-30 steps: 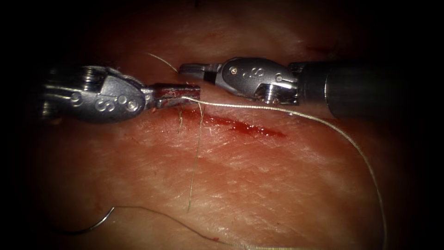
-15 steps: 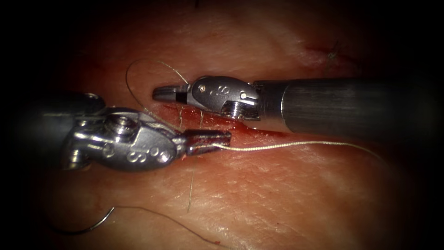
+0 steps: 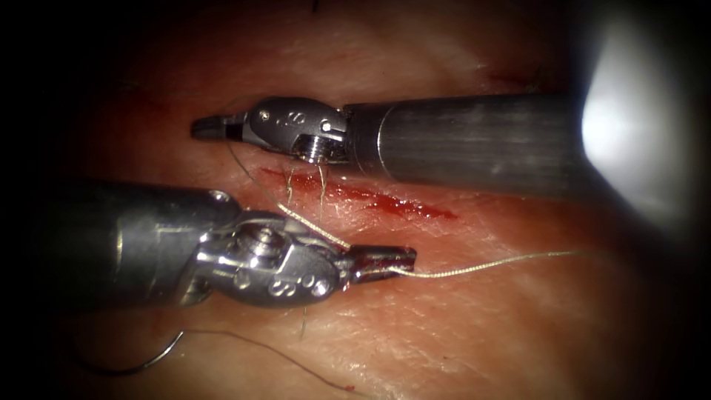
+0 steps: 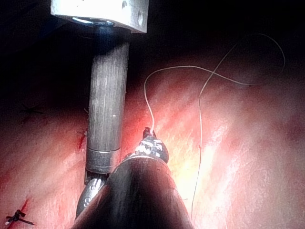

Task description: Wound Closure

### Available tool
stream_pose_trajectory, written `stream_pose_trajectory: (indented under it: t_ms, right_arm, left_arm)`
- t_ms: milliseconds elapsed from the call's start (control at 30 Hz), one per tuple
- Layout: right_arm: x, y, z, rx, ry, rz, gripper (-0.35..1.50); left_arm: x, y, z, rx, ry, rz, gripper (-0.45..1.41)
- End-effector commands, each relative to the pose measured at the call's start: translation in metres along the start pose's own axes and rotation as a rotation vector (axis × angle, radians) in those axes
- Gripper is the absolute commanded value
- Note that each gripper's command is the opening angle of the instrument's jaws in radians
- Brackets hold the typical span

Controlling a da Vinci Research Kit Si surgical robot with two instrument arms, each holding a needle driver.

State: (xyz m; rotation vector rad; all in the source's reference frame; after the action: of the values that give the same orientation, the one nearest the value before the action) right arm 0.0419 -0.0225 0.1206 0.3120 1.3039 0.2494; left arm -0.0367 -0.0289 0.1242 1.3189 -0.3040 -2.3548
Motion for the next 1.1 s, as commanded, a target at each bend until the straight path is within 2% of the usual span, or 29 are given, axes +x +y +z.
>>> stream_pose_trajectory:
  t_ms: [33,167,267,367,633,700,833,900,967,1000,1100]
  right_arm:
    - [-0.0006,0.0004,0.0015,-0.005,0.023,0.011,-0.35]
    - [-0.0005,0.0011,0.0018,-0.023,0.139,0.091,-0.35]
    - [0.0003,0.0013,0.0013,-0.017,0.214,0.15,-0.35]
    - [0.0017,0.0016,-0.0001,0.001,0.288,0.199,-0.35]
    - [0.0028,0.0011,-0.0032,0.112,0.43,0.303,-0.35]
    - [0.003,0.0007,-0.0043,0.14,0.488,0.324,-0.35]
    - [0.0036,0.0008,-0.005,0.141,0.511,0.333,-0.35]
    - [0.0044,0.001,-0.0058,0.151,0.544,0.341,-0.13]
    - [0.0051,0.0009,-0.0064,0.172,0.559,0.345,0.32]
    - [0.0053,0.0007,-0.0068,0.187,0.563,0.346,0.44]
    - [0.0065,-0.0005,-0.0087,0.293,0.587,0.345,0.57]
  left_arm:
    - [-0.0001,0.0006,0.0009,-0.004,-0.001,0.008,-0.45]
    - [-0.0006,0.0026,0.0024,-0.015,0.005,0.01,-0.45]
    - [-0.0021,0.0041,0.0037,-0.022,0.02,-0.003,-0.45]
    - [-0.005,0.0053,0.0044,-0.031,0.039,-0.028,-0.45]
    - [-0.0093,0.0069,0.0043,-0.021,0.068,-0.054,-0.45]
    - [-0.0107,0.0075,0.0046,-0.023,0.071,-0.054,-0.45]
    - [-0.0114,0.0084,0.0052,-0.023,0.071,-0.054,-0.45]
    - [-0.0121,0.0088,0.0054,-0.025,0.075,-0.058,-0.45]
    - [-0.0128,0.0089,0.0052,-0.028,0.08,-0.053,-0.45]
    - [-0.0131,0.0089,0.0051,-0.029,0.083,-0.051,-0.45]
    - [-0.0154,0.009,0.0047,-0.031,0.081,-0.061,-0.45]
